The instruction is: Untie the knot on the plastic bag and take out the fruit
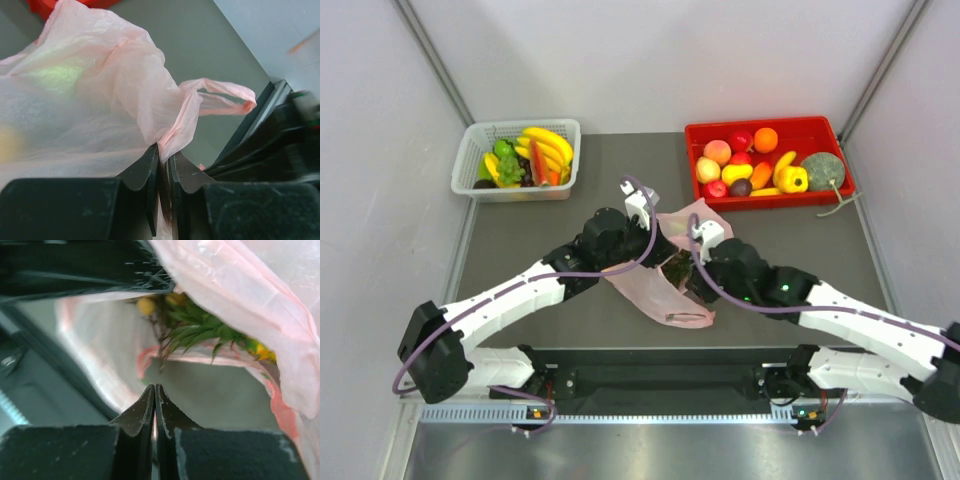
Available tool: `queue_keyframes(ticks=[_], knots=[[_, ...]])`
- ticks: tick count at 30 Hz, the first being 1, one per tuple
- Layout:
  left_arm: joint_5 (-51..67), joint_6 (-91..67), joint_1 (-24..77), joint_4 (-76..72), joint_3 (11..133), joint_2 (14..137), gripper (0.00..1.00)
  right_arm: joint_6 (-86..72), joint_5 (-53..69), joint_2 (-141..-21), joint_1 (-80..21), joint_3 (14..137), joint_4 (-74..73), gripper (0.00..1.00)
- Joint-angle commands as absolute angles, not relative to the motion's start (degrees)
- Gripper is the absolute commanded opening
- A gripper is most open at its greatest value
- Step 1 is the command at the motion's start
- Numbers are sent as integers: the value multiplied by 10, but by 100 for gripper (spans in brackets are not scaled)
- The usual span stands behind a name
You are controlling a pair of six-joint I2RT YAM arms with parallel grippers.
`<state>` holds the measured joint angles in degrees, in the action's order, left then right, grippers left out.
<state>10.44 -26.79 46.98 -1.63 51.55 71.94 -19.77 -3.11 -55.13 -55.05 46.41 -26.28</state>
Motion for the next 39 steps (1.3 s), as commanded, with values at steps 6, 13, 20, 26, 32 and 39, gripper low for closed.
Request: queue_keyframes(ticks=[6,13,20,26,32,39], knots=[[32,-259,472,-56,493,670,10,-213,-73,-683,-677,475,-70,0],[-30,-265,472,-72,445,644,3,-227,171,-732,-711,452,110,0],[-34,-281,472,-91,417,639,1,-233,-56,-691,-705,447,23,0],[-31,-294,471,-109,396,633,0,-357,-421,-669,-690,471,-203,0],[-21,-305,472,-122,390,635,0,-369,-399,-670,-583,448,-224,0],[18,-313,471,-142,404,662,0,-438,-509,-674,-515,451,-313,0]])
